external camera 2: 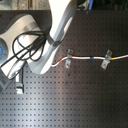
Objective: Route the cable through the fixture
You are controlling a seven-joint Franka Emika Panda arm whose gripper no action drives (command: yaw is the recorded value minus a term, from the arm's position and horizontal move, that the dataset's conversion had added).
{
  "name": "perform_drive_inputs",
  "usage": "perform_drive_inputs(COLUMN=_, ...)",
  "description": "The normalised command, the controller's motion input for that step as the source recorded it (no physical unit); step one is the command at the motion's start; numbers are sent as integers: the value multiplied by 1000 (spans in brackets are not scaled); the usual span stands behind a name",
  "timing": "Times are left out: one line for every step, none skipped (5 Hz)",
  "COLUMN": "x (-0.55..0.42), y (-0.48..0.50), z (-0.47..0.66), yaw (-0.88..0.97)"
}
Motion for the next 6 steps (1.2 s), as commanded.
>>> perform_drive_inputs(x=53, y=88, z=168, yaw=46)
perform_drive_inputs(x=95, y=84, z=348, yaw=14)
perform_drive_inputs(x=67, y=56, z=492, yaw=0)
perform_drive_inputs(x=-24, y=-39, z=67, yaw=-20)
perform_drive_inputs(x=-92, y=-83, z=41, yaw=-86)
perform_drive_inputs(x=-215, y=-304, z=7, yaw=-146)
